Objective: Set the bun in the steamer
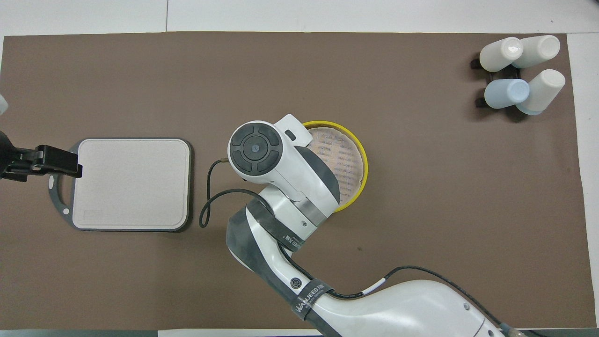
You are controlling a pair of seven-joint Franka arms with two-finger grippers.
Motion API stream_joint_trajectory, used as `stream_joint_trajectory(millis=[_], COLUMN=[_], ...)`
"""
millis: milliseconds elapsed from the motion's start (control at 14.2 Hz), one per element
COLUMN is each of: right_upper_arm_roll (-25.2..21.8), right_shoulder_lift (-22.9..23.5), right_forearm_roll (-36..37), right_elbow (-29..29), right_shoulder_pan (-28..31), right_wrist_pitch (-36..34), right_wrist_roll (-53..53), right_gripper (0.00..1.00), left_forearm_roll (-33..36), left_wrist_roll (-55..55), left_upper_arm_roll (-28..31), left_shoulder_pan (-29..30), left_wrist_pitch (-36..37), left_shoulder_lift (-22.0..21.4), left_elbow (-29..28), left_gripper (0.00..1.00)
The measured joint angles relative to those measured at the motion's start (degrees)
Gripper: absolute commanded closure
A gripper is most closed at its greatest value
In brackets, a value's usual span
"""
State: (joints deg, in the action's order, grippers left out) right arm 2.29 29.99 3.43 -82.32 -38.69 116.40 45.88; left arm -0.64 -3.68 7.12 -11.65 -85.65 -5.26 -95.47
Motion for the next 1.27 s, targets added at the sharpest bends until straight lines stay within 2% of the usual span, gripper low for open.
stream_joint_trajectory(millis=[353,494,918,1271], right_upper_arm_roll=[-0.7,-1.5,-1.8,-1.9], right_shoulder_lift=[-0.4,-1.8,-11.1,-16.0], right_forearm_roll=[0.0,0.2,0.1,0.1], right_elbow=[-0.3,0.1,0.7,0.5], right_shoulder_pan=[0.4,2.6,17.5,28.5], right_wrist_pitch=[0.3,-0.2,-10.9,-19.5], right_wrist_roll=[0.0,-0.7,-27.2,-39.7], right_gripper=[0.00,0.00,0.00,0.00], left_forearm_roll=[0.0,0.0,0.0,0.0], left_wrist_roll=[0.0,0.0,0.0,0.0], left_upper_arm_roll=[-0.1,-0.1,-0.1,-0.1], left_shoulder_pan=[0.0,0.0,0.0,0.0], left_wrist_pitch=[0.0,0.0,0.0,0.0], left_shoulder_lift=[0.0,0.0,-0.1,-0.1], left_elbow=[0.0,0.0,0.0,0.0], left_gripper=[0.00,0.00,0.00,0.00])
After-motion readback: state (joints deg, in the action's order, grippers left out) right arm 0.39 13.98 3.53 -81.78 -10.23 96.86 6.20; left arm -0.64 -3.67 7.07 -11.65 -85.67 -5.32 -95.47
